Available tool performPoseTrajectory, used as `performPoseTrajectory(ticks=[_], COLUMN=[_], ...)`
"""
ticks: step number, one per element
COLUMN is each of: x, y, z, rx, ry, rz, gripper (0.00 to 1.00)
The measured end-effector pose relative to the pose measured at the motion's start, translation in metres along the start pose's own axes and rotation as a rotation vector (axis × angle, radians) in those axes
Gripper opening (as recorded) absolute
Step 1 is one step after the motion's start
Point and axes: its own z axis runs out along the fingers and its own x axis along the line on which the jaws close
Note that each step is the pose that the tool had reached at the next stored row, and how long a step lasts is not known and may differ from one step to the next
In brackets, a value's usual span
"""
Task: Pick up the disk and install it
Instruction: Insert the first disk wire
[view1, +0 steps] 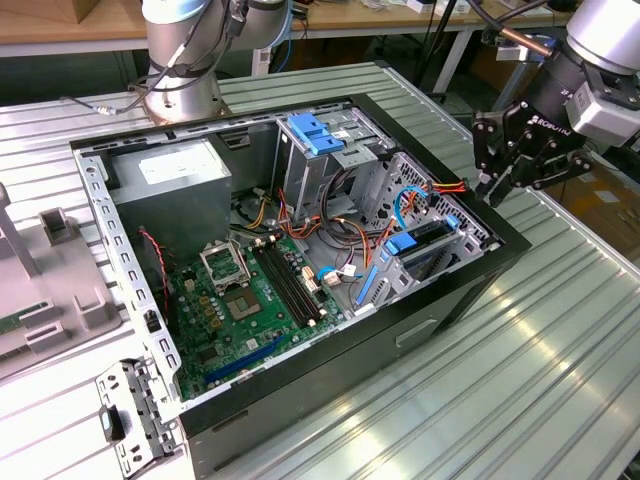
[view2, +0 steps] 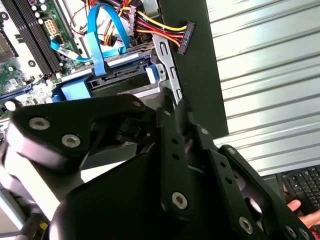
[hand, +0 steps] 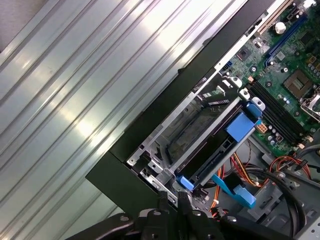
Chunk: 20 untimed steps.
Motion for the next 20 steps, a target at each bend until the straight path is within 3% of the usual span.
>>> performPoseTrajectory(ticks=[1,3,9,20], x=[0.0000,0.0000,0.0001,-0.0018], y=[0.0000,0.0000,-0.0015,-0.0135], z=[0.0000,0.0000,0.0009,0.0065], rx=[0.0004,0.0011,0.0010,-0.0002], ry=[0.0003,0.0011,0.0013,-0.0003], rz=[0.000,0.000,-0.019,-0.053], gripper=[0.24,0.36,0.36,0.36])
